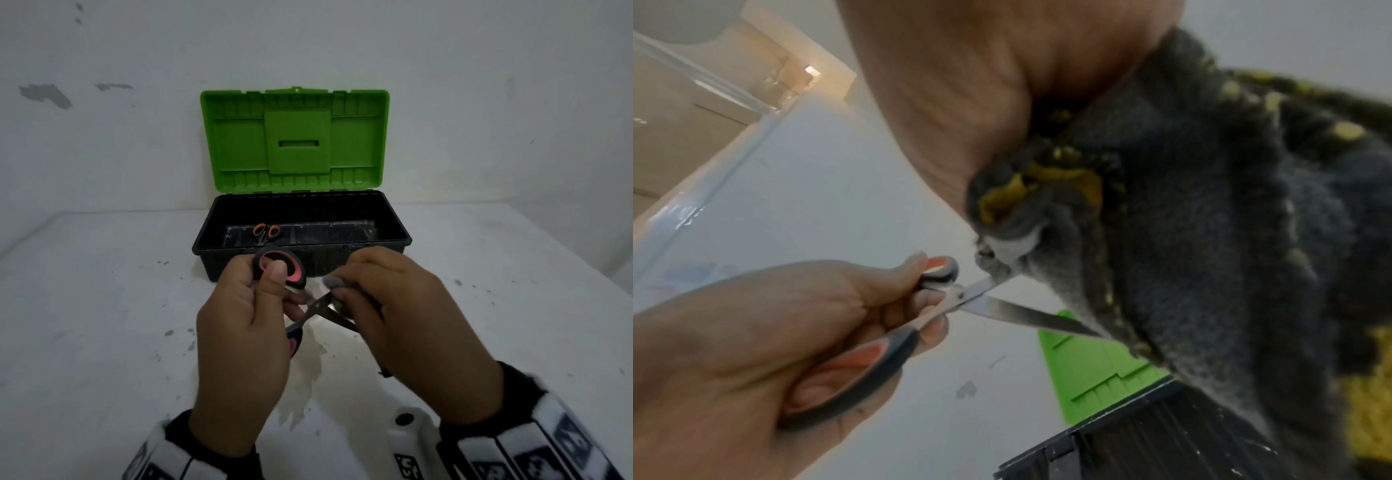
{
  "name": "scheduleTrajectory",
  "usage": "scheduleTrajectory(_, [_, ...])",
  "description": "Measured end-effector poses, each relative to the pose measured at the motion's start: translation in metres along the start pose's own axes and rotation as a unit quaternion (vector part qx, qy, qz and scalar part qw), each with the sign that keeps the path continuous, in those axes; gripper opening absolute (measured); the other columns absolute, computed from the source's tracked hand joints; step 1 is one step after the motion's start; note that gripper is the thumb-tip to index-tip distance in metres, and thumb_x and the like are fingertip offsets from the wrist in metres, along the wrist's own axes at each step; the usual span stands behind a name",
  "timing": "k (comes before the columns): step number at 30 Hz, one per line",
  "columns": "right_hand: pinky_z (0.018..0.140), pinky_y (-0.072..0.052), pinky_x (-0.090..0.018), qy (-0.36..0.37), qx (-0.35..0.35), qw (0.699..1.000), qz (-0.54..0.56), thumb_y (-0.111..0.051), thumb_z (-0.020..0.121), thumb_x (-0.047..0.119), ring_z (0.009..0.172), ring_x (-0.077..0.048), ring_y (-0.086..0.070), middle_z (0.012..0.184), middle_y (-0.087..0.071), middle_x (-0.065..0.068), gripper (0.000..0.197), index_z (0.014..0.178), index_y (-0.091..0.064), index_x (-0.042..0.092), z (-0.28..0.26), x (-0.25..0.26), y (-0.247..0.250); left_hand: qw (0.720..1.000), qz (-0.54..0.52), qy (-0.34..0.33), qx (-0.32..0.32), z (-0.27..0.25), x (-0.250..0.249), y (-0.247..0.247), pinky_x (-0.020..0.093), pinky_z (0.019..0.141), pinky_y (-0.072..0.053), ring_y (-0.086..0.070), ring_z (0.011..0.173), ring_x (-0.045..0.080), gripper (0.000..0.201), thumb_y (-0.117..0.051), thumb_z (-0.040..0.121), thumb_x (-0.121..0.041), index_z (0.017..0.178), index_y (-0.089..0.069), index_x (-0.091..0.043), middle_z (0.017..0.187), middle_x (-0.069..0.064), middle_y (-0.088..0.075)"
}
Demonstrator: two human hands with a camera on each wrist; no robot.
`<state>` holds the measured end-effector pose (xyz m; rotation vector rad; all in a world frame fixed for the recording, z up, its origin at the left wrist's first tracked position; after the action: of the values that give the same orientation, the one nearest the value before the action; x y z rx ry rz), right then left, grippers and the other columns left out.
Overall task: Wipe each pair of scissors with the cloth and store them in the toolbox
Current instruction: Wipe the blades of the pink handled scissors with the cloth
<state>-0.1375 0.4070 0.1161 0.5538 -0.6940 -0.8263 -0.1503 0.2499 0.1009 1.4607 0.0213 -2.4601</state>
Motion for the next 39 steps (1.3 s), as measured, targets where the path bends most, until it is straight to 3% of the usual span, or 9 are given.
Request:
scheduleTrajectory(3, [0.073,-0.048,-0.022,-0.023,-0.001,1.000,0.003,-0.065,0.090,0.014,0.079,-0.005,-0.056,0.087,-0.063,0.008,0.012,0.096,-0.074,0.017,0.001,-0.002,-0.001,1.000,0.019,-0.017,0.002,0.001,0.002,-0.002,0.011,0.059,-0.046,-0.065,0.068,0.008,0.032,-0.041,0.094,-0.042,0.092,-0.062,-0.018,0.065,-0.003,-0.068])
scheduleTrajectory(8, [0.074,-0.050,-0.021,0.007,0.011,1.000,0.011,-0.064,0.089,0.014,0.080,-0.008,-0.058,0.089,-0.065,0.005,0.014,0.098,-0.075,0.014,-0.002,0.008,-0.006,0.999,0.035,-0.036,0.001,0.002,0.002,-0.002,0.008,0.061,-0.045,-0.064,0.071,0.006,0.033,-0.041,0.096,-0.040,0.095,-0.063,-0.016,0.066,-0.004,-0.066])
scheduleTrajectory(13, [0.075,-0.049,-0.021,-0.030,-0.036,0.999,0.002,-0.067,0.088,0.010,0.080,-0.005,-0.058,0.089,-0.065,0.007,0.013,0.098,-0.074,0.016,-0.003,-0.016,0.005,1.000,0.014,-0.017,0.002,0.000,-0.001,-0.005,0.008,0.059,-0.045,-0.064,0.068,0.005,0.034,-0.041,0.093,-0.042,0.093,-0.062,-0.016,0.065,-0.005,-0.067])
scheduleTrajectory(18, [0.079,-0.047,-0.014,-0.001,-0.035,0.999,0.006,-0.064,0.090,0.015,0.085,-0.005,-0.058,0.096,-0.065,0.006,0.017,0.104,-0.073,0.016,-0.008,-0.003,0.000,1.000,-0.009,-0.005,0.003,0.003,-0.001,-0.003,0.010,0.058,-0.047,-0.065,0.066,0.009,0.036,-0.040,0.092,-0.046,0.091,-0.062,-0.018,0.066,-0.001,-0.067])
scheduleTrajectory(26, [0.078,-0.040,-0.001,-0.055,-0.069,0.996,-0.002,-0.070,0.086,0.007,0.081,-0.001,-0.059,0.090,-0.067,0.009,0.016,0.097,-0.075,0.017,-0.006,-0.037,0.024,0.997,-0.031,0.076,0.007,0.001,0.006,-0.001,0.016,0.049,-0.044,-0.063,0.062,0.009,0.032,-0.041,0.098,-0.043,0.091,-0.063,-0.020,0.072,-0.002,-0.069])
scheduleTrajectory(29, [0.082,-0.043,-0.007,-0.002,-0.070,0.998,0.006,-0.071,0.086,0.009,0.086,-0.002,-0.059,0.098,-0.067,0.006,0.018,0.103,-0.075,0.015,-0.009,-0.026,0.026,0.990,-0.050,0.133,0.000,0.007,0.011,-0.002,0.026,0.052,-0.044,-0.063,0.061,0.010,0.031,-0.043,0.101,-0.039,0.091,-0.064,-0.018,0.071,0.001,-0.070])
scheduleTrajectory(31, [0.084,-0.047,-0.018,0.065,-0.036,0.997,-0.020,-0.071,0.085,0.012,0.090,-0.011,-0.060,0.102,-0.067,0.000,0.019,0.104,-0.074,0.012,-0.012,-0.012,0.015,0.985,-0.058,0.161,0.001,0.011,0.011,-0.004,0.024,0.051,-0.041,-0.061,0.059,0.008,0.031,-0.044,0.101,-0.038,0.090,-0.064,-0.017,0.069,0.001,-0.070])
scheduleTrajectory(34, [0.076,-0.050,-0.029,0.136,0.017,0.988,-0.070,-0.071,0.084,0.014,0.085,-0.017,-0.061,0.100,-0.069,-0.005,0.020,0.102,-0.075,0.010,-0.014,-0.003,-0.002,0.984,-0.049,0.170,0.014,0.011,0.009,-0.004,0.021,0.051,-0.039,-0.060,0.056,0.004,0.030,-0.044,0.101,-0.037,0.089,-0.063,-0.018,0.068,0.000,-0.070])
scheduleTrajectory(39, [0.079,-0.050,-0.028,0.092,-0.017,0.995,-0.030,-0.072,0.086,0.005,0.088,-0.014,-0.060,0.101,-0.068,-0.004,0.018,0.103,-0.074,0.009,-0.012,-0.021,0.004,0.982,-0.044,0.184,0.021,0.012,0.006,0.000,0.026,0.057,-0.040,-0.061,0.057,0.002,0.030,-0.043,0.102,-0.035,0.091,-0.063,-0.016,0.067,-0.002,-0.070])
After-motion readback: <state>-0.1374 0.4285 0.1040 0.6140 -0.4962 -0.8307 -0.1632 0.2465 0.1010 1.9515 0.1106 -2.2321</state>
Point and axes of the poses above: each hand's wrist, its own z-axis towards the middle knuckle, its own y-axis out of the back of the hand, x = y × z, the point moved 1 cm from there along z, towards the middle knuckle
